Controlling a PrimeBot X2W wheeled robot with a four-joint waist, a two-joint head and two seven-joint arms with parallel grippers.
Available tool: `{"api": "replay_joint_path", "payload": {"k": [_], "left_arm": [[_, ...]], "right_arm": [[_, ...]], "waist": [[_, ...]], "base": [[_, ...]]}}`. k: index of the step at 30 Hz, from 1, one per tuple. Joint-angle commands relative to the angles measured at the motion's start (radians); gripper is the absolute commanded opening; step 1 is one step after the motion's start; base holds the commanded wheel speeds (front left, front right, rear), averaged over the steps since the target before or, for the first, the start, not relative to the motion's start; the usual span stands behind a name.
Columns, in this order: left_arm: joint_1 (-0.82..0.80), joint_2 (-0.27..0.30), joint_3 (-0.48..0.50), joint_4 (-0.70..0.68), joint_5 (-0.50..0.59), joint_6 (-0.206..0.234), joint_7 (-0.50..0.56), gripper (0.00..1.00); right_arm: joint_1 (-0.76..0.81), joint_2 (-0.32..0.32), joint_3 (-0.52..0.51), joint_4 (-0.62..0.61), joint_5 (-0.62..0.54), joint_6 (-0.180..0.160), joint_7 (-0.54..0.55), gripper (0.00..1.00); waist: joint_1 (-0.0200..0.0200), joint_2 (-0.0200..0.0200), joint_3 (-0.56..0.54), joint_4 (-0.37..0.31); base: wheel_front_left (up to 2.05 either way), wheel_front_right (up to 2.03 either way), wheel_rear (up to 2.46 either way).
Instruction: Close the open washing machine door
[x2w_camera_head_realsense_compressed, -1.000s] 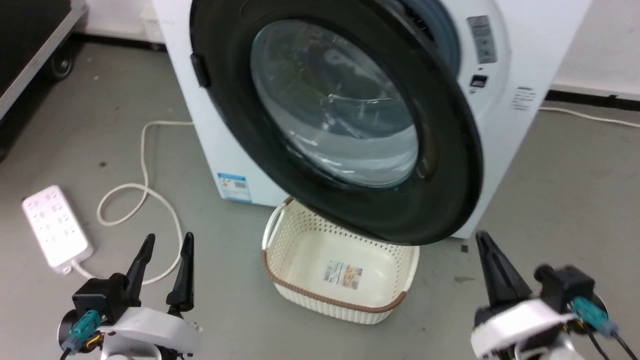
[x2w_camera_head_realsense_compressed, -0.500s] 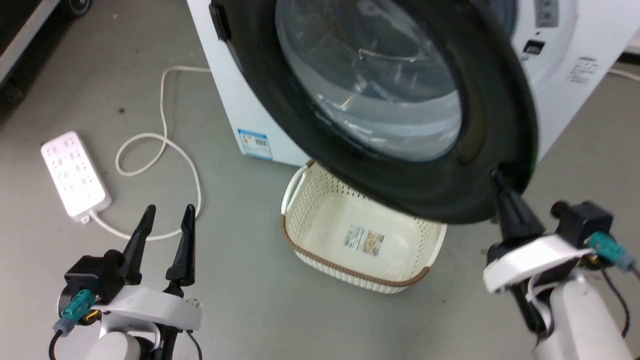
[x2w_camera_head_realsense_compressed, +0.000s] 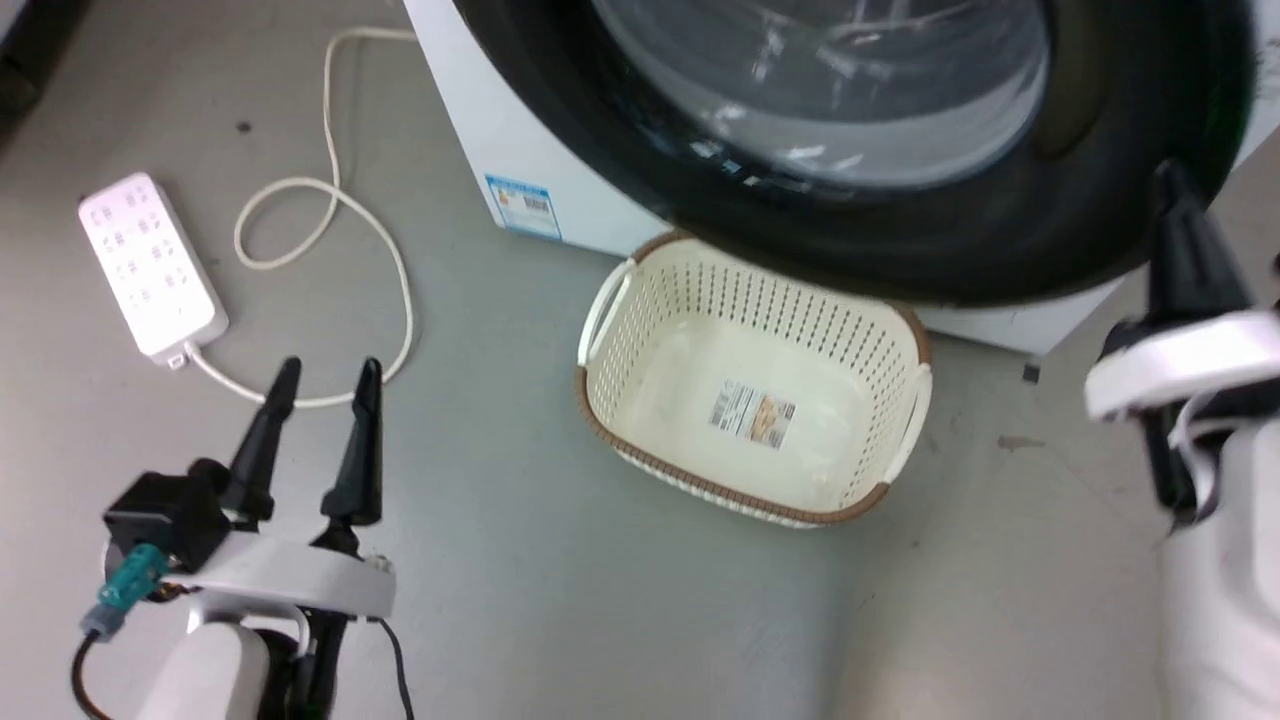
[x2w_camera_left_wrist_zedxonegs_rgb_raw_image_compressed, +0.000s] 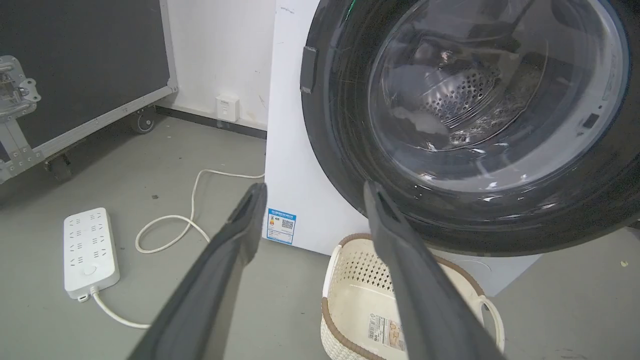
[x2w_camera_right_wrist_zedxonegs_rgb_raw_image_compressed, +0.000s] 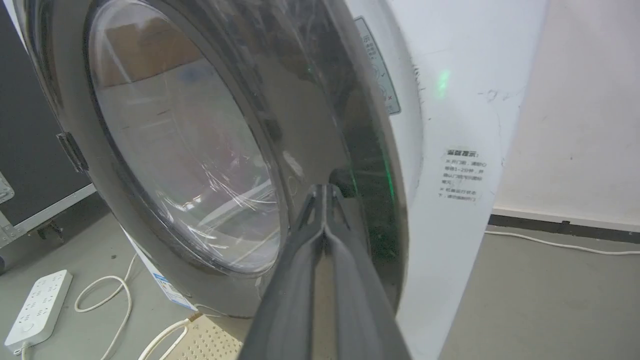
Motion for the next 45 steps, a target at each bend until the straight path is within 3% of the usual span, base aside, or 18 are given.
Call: {"api": "replay_joint_path", "payload": {"k": [1,14,24,32,36,45], "left_arm": [[-0.019,-0.005,0.008,-0.005,0.008,-0.008,-0.004,1.00],[-0.080,-0.040,0.051,0.000,0.044,-0.063,-0.004,1.00],[-0.082,-0.056,0.083,0.020,0.067,-0.080,-0.004,1.00],[-0.029,-0.066,0.130,0.026,0.099,-0.078,-0.004,1.00],[0.021,-0.073,0.158,0.018,0.124,-0.062,-0.004,1.00],[0.095,-0.083,0.175,0.003,0.145,-0.030,-0.004,1.00]], "right_arm": [[-0.037,-0.003,-0.018,0.009,-0.011,-0.001,0.003,0.00],[-0.280,-0.003,-0.173,0.110,-0.125,-0.001,-0.001,0.00],[-0.341,-0.003,-0.186,0.152,-0.136,-0.001,-0.040,0.00],[-0.219,-0.003,-0.136,0.092,-0.048,-0.001,-0.061,0.00],[-0.066,-0.003,-0.079,0.020,0.006,-0.001,-0.063,0.00],[0.198,-0.003,0.052,-0.082,0.036,-0.001,-0.042,0.00]], "waist": [[-0.0001,-0.0001,0.024,0.004],[-0.0001,-0.0001,0.127,0.029],[-0.0001,-0.0001,0.106,0.009],[-0.0001,-0.0001,-0.025,-0.071],[-0.0001,-0.0001,-0.118,-0.143],[-0.0001,-0.0001,-0.217,-0.228]], "base": [[0.00,0.00,0.00],[0.00,0.00,0.00],[0.00,0.00,0.00],[0.00,0.00,0.00],[0.00,0.00,0.00],[0.00,0.00,0.00]]}}
